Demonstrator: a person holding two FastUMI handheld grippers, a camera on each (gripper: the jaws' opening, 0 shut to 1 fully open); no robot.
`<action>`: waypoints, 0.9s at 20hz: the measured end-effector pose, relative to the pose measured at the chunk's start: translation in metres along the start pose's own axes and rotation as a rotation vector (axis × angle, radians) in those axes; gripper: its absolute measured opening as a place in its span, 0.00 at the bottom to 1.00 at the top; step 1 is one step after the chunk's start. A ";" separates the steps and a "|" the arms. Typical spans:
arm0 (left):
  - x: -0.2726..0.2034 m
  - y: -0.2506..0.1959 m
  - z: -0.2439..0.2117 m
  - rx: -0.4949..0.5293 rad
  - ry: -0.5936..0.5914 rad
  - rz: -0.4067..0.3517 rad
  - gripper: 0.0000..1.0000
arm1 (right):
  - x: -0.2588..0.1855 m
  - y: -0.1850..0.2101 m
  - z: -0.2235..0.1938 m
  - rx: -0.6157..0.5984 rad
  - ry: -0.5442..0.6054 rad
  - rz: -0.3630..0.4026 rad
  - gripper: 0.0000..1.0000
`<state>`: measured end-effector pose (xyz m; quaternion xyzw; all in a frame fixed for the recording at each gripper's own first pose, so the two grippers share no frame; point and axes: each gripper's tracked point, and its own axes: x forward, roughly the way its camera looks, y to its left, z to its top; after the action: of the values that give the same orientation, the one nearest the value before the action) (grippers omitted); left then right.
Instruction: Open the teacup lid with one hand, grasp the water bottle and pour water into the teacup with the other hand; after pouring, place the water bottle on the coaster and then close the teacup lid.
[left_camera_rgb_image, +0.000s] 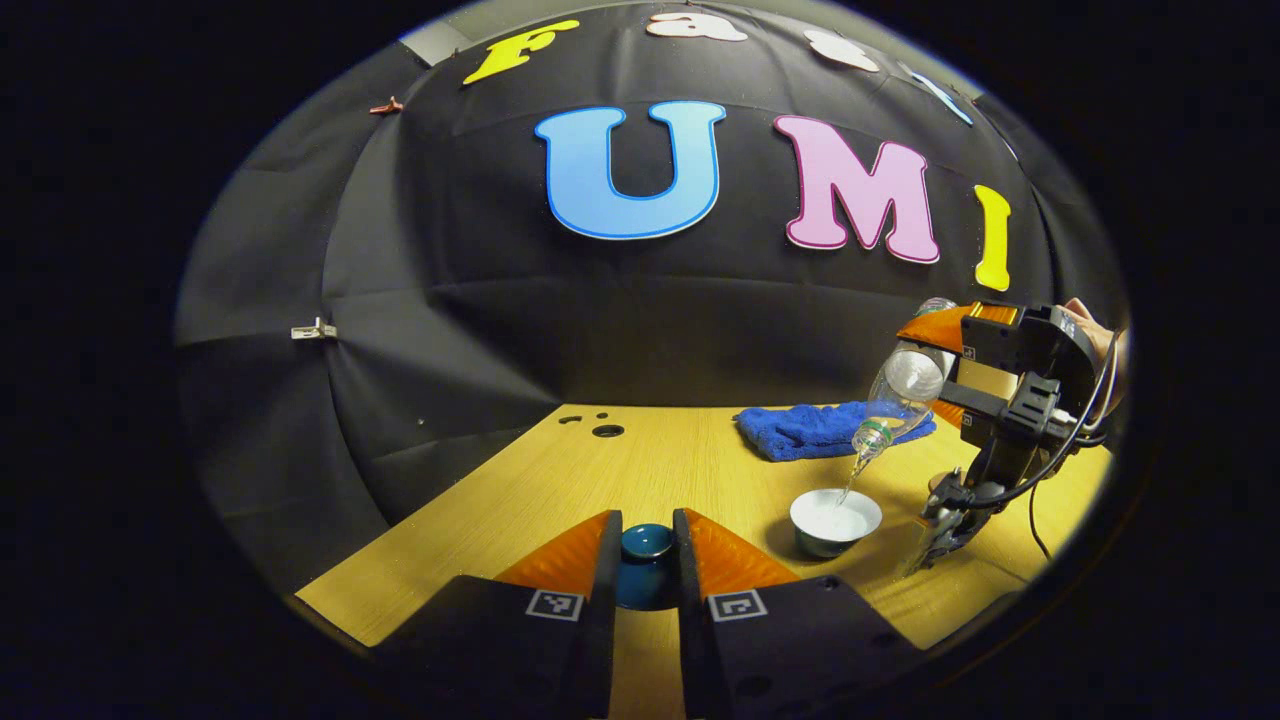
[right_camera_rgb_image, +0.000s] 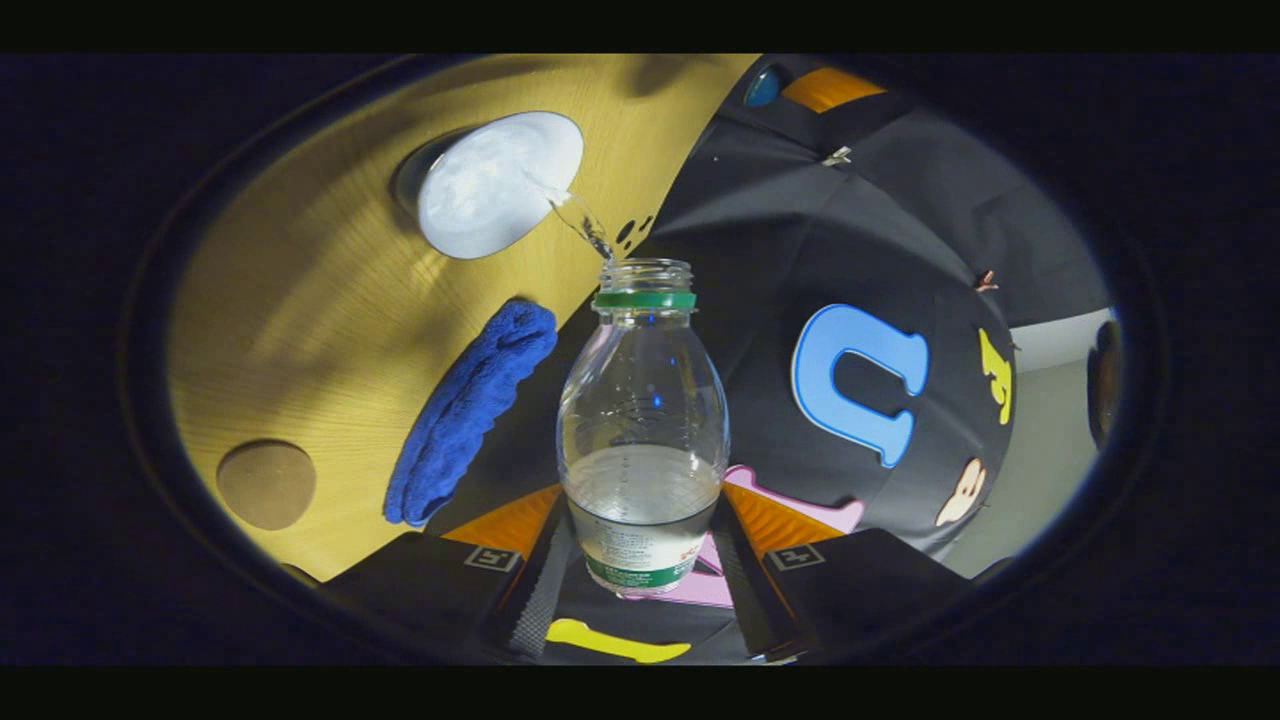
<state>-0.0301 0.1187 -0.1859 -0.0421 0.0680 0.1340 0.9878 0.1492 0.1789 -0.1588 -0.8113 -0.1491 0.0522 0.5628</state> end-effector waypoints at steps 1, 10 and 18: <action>0.000 0.001 0.001 0.000 -0.001 0.001 0.31 | 0.000 -0.003 0.002 -0.016 -0.012 -0.014 0.74; -0.004 0.005 0.001 -0.023 -0.013 0.014 0.31 | 0.003 -0.026 0.008 -0.077 -0.071 -0.116 0.74; -0.001 0.006 -0.001 -0.016 -0.009 0.013 0.31 | 0.007 -0.022 0.006 -0.063 -0.076 -0.091 0.74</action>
<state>-0.0329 0.1237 -0.1874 -0.0492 0.0629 0.1413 0.9867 0.1499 0.1933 -0.1398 -0.8186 -0.2087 0.0529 0.5325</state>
